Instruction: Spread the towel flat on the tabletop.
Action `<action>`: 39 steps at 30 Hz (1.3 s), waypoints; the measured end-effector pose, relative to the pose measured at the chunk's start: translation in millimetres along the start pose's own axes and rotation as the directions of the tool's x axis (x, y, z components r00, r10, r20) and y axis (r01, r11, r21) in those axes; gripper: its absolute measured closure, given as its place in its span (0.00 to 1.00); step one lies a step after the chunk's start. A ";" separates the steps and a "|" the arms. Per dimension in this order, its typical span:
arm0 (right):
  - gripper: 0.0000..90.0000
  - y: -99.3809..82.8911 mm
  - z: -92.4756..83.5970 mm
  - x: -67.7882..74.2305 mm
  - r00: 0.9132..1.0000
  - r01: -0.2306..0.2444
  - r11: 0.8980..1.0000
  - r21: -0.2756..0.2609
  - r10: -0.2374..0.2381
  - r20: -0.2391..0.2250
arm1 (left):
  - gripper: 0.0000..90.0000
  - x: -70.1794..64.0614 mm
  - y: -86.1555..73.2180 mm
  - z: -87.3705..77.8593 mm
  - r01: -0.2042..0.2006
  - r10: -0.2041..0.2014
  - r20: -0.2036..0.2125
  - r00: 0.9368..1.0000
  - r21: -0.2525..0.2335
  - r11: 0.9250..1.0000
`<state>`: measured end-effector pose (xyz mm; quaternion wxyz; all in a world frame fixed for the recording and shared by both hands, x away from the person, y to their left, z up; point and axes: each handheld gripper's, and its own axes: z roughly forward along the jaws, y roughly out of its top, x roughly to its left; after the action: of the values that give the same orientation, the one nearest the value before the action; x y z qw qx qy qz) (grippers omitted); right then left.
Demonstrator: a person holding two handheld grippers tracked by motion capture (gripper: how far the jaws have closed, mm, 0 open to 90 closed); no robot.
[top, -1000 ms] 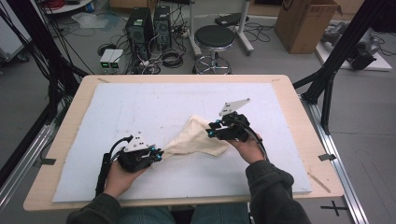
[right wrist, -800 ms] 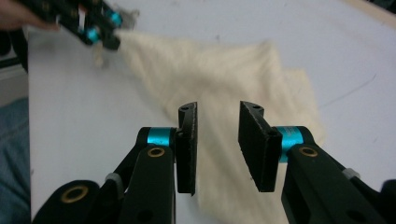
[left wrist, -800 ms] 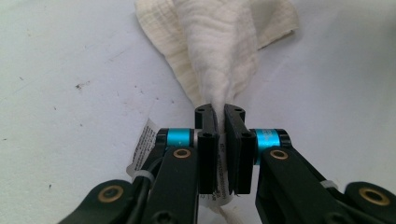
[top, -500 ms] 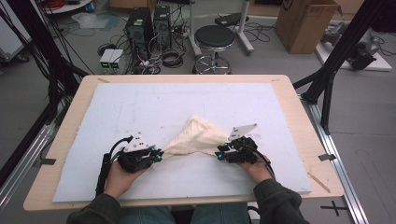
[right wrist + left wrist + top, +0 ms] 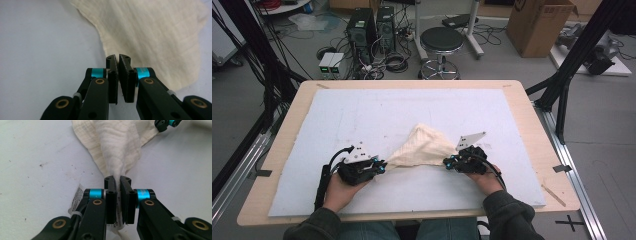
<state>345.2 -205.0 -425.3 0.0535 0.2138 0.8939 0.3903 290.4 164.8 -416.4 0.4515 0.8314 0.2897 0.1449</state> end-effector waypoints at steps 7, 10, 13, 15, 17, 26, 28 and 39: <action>0.95 5.3 -46.2 20.2 0.999 0.039 0.996 -0.080 -0.041 -0.025 | 0.93 -9.7 2.1 -4.9 -0.008 0.008 0.025 1.000 -0.024 1.000; 0.95 1.7 -58.0 29.1 0.998 0.049 0.995 -0.090 -0.051 -0.024 | 0.93 -20.1 2.1 -6.3 -0.031 0.032 0.044 0.999 -0.021 0.999; 0.95 -8.1 -73.5 43.9 0.997 0.059 0.994 -0.091 -0.063 -0.043 | 0.93 -30.9 0.4 -6.5 -0.057 0.057 0.059 0.997 -0.004 0.998; 0.95 -16.0 -77.5 52.3 0.996 0.057 0.995 -0.080 -0.062 -0.068 | 0.93 -38.9 -0.9 -6.5 -0.073 0.072 0.072 0.995 0.013 0.997; 0.95 -19.7 -77.3 56.0 0.995 0.060 0.996 -0.070 -0.066 -0.076 | 0.93 -45.3 -2.4 -6.1 -0.086 0.083 0.084 0.993 0.026 0.996; 0.82 -37.6 -68.5 68.1 0.985 0.050 0.996 -0.071 -0.061 -0.159 | 0.77 -61.8 -11.3 -14.4 -0.112 0.103 0.150 0.983 0.055 0.992; 0.80 -37.2 -69.8 66.5 0.986 0.046 0.995 -0.090 -0.059 -0.155 | 0.74 -58.8 -9.7 -17.9 -0.095 0.088 0.164 0.983 0.034 0.995; 0.72 -20.4 -69.4 26.5 0.998 -0.027 0.986 -0.165 0.018 -0.057 | 0.54 -14.2 34.7 -2.4 -0.022 0.025 0.126 0.992 -0.022 1.000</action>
<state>296.1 -252.9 -390.2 0.0421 0.2078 0.8572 0.4694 290.2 142.9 -385.8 0.4757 0.8376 0.2493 0.1006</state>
